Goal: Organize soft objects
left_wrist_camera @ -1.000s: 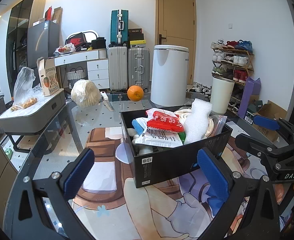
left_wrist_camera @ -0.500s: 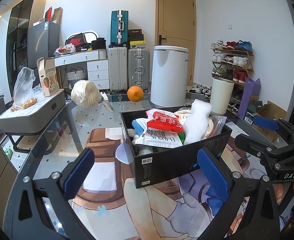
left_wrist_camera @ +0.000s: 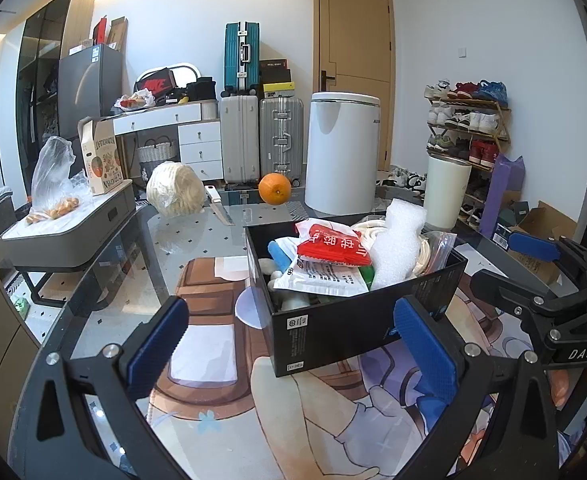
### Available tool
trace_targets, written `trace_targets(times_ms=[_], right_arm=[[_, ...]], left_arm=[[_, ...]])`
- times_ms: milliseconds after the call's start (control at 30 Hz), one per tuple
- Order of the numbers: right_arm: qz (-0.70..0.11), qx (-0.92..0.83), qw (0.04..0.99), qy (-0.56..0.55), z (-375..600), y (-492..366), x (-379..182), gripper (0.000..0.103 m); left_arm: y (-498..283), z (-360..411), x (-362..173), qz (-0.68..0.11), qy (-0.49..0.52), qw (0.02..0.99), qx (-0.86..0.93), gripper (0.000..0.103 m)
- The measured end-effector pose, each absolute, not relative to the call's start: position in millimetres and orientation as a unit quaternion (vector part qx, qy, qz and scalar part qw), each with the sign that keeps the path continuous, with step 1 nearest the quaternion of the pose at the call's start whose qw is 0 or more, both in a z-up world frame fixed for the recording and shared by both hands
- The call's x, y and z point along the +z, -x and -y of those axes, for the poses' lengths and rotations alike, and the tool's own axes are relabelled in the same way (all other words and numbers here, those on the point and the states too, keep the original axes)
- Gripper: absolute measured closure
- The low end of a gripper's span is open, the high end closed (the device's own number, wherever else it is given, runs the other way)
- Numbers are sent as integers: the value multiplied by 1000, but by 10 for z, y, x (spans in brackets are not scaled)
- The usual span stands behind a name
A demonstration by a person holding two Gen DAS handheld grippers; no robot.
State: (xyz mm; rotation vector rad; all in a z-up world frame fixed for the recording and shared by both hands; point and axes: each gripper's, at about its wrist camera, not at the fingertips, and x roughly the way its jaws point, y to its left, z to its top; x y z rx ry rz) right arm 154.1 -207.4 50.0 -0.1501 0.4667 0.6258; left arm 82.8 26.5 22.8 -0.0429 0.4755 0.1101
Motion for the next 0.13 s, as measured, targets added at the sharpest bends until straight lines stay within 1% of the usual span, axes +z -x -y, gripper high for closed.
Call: trace_targets(times_ms=[133], right_arm=[[-227, 305, 922, 73, 2073, -1539, 500, 1]], left_arm=[[-831, -261, 227, -235, 20, 970, 55, 0]])
